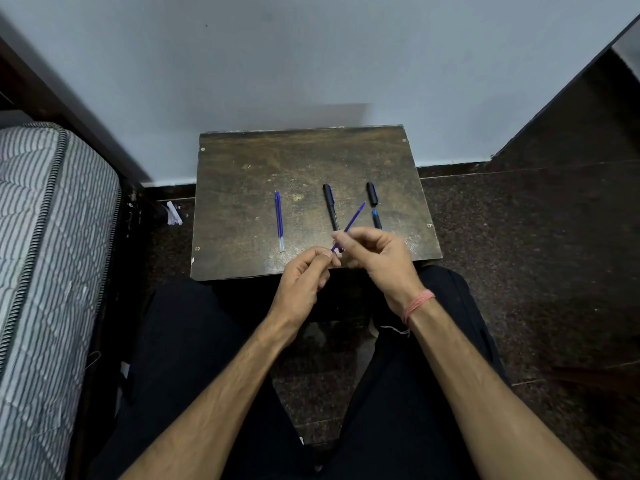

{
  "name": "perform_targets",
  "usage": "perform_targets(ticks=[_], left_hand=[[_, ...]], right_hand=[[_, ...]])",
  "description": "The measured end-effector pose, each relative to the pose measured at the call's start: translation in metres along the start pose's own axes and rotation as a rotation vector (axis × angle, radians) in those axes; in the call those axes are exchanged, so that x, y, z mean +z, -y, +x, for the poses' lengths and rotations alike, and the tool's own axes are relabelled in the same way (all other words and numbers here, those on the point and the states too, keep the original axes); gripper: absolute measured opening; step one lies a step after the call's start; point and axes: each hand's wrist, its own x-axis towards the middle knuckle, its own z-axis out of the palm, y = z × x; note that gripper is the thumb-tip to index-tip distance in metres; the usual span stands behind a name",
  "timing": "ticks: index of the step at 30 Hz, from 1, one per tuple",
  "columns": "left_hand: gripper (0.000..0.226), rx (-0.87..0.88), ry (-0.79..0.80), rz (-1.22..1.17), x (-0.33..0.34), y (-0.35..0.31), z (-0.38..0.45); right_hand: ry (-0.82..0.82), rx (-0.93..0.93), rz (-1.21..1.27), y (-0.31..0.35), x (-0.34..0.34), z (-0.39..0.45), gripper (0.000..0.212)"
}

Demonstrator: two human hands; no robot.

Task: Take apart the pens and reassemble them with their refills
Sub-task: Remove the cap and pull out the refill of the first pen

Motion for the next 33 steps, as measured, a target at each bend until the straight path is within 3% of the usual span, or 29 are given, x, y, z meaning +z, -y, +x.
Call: perform_targets(ticks=[3,7,11,19,22,25,33], left_hand=[[0.045,-0.009,-0.007,-0.014,0.001,-0.001,0.0],[0.039,0.005,-0.004,0.002,0.001,-0.002,0.0],[0.037,-0.011,-0.009,0.017,0.001,0.001,-0.001],[0.035,0.027,0.006,0.025,0.002,-0.001,-0.001],[0.038,0.009,0.006,0.021,0.0,-0.003,-0.002],[0.041,0.005,0.009,0.012,-0.002,-0.005,-0.002],[0.041,-0.011,0.035,-0.037,-0.003,-0.004,0.001]], right_hand=[[0.054,0.0,-0.019,-0.001,0.005,-0.004,0.017],[-0.018,-0.015,0.083,0.004,0.002,0.0,0.018],[0.069,-0.029,-0.016,-0.001,0.005,-0.005,0.017],[-0.109,-0.052,0.027,0.006,-0.008,0.003,0.023],[-0.33,-0.147,-0.226,0.011,-0.03,0.006,0.029],[-0.515,-0.184,-0.52,0.012,-0.05,0.008,0.02],[-0.59,-0.091,-0.829,0.011,-0.053,0.024,0.009]])
